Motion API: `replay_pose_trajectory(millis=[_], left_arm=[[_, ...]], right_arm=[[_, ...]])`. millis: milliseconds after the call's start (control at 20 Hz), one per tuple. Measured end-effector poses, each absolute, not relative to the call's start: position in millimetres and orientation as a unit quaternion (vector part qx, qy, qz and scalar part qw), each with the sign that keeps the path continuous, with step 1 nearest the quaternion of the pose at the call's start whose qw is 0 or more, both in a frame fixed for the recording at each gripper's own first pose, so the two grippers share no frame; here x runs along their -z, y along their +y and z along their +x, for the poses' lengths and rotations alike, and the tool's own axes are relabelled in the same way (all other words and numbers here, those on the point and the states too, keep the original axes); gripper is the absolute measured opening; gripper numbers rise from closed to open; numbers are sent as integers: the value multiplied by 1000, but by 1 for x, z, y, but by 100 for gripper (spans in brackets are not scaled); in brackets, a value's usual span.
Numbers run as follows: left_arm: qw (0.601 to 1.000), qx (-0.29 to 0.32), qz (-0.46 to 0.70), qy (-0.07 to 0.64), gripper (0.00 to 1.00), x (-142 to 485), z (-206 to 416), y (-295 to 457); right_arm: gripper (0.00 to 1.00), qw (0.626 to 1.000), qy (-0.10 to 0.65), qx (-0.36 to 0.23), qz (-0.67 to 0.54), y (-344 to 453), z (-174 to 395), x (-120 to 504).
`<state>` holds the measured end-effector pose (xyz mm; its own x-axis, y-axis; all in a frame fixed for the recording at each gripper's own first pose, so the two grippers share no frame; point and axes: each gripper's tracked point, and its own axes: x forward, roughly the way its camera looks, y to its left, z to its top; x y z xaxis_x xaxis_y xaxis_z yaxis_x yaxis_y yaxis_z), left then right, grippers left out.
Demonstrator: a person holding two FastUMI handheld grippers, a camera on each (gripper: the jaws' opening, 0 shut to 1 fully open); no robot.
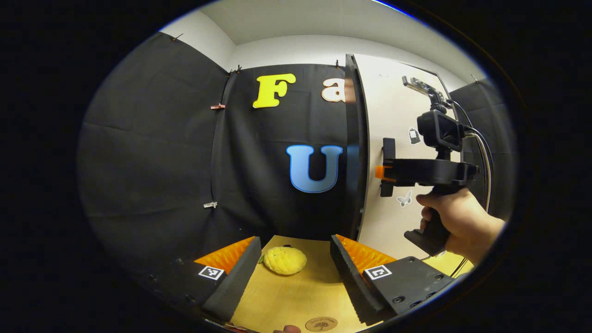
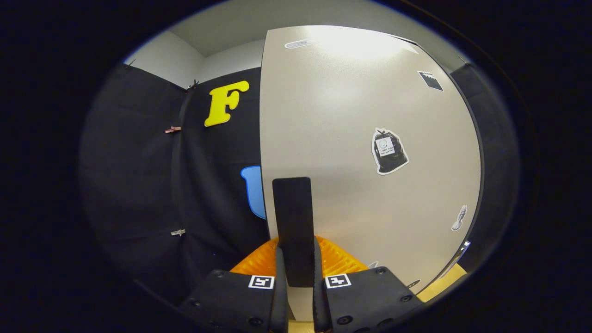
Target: Open the cabinet door with the right hand, grasp the bottle in the cabinet with the left hand and place it on the coaster, then close the cabinet door with the right hand.
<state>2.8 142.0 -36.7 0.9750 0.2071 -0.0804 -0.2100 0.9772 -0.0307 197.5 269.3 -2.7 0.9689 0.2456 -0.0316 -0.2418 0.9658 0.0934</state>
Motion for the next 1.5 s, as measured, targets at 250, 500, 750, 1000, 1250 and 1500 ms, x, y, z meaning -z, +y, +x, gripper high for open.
replay_pose_trajectory(millis=[250,500,750,1000,1250,1500], left_arm=[[993,-113,-18,33,94,33,-20,130],[993,-113,-15,32,95,30,-28,116],[994,-105,-4,26,95,20,-31,99],[996,-89,-2,21,94,13,-32,77],[997,-71,6,16,94,9,-32,54],[999,-47,7,17,94,8,-26,24]], right_arm=[[25,986,22,-160,46,264,162,-7],[25,981,26,-188,49,247,139,-12],[25,977,27,-205,48,227,108,-15],[25,976,32,-210,58,200,83,-18],[25,976,30,-205,58,172,58,-20],[24,980,23,-192,51,143,40,-21]])
